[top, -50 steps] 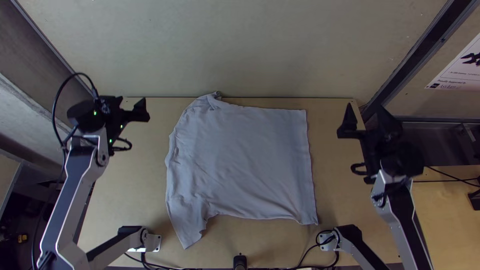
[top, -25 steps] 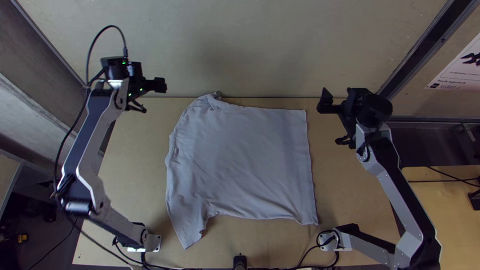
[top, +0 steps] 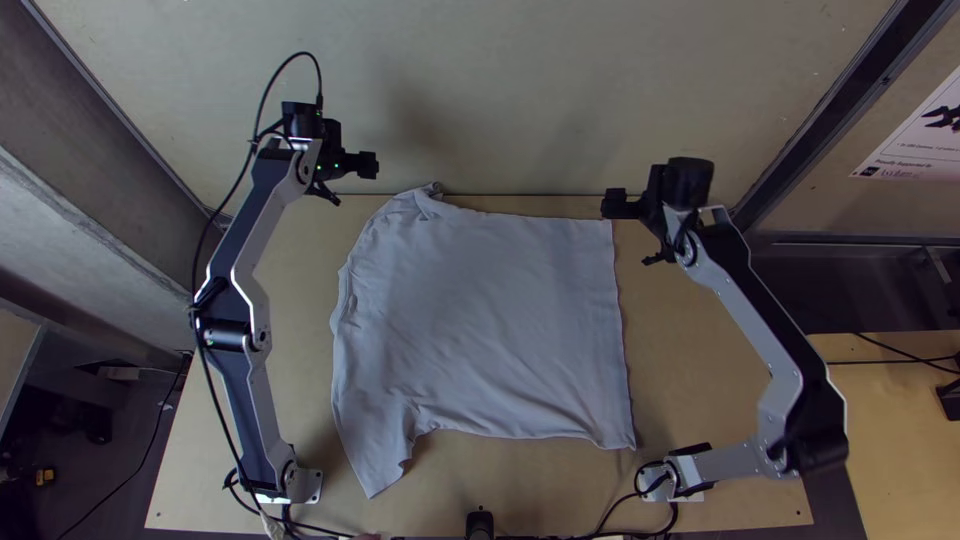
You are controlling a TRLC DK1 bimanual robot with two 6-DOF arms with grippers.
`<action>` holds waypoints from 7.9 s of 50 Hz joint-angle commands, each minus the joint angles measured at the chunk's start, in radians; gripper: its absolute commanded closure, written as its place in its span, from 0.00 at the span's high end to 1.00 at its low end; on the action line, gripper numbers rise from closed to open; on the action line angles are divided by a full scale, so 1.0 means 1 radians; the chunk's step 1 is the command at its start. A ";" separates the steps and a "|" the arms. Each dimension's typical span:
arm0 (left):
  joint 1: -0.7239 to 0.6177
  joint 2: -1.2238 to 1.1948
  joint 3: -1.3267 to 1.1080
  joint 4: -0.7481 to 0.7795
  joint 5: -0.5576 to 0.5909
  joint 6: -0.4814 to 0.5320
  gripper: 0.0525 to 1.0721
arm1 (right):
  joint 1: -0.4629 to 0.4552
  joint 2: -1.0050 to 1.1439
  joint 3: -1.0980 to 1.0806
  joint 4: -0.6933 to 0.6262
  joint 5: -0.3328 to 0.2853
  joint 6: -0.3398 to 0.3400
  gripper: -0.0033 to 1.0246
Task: Fold the t-shirt
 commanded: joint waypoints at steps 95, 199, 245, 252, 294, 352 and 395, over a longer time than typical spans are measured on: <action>-0.014 0.317 0.079 0.092 -0.079 -0.017 0.03 | -0.099 0.905 0.880 -0.547 -0.038 0.315 0.87; 0.032 0.263 0.055 0.063 -0.078 -0.053 0.03 | -0.047 0.954 0.915 -0.509 -0.014 0.285 0.08; 0.095 0.126 -0.065 0.064 0.042 -0.158 0.03 | -0.070 0.876 0.909 -0.389 0.011 0.239 0.03; 0.087 0.077 -0.135 0.064 0.048 -0.156 0.03 | -0.065 0.844 0.891 -0.414 0.011 0.228 0.03; 0.075 -0.378 -0.740 0.153 0.066 -0.100 0.03 | -0.038 0.621 0.580 -0.492 0.011 0.160 0.03; 0.041 -0.599 -1.364 0.360 0.026 -0.112 0.37 | -0.019 0.357 -0.068 -0.235 0.031 0.163 0.14; 0.064 -0.996 -1.220 -0.074 0.046 -0.063 0.95 | 0.004 -0.158 -0.106 -0.771 0.035 0.194 0.96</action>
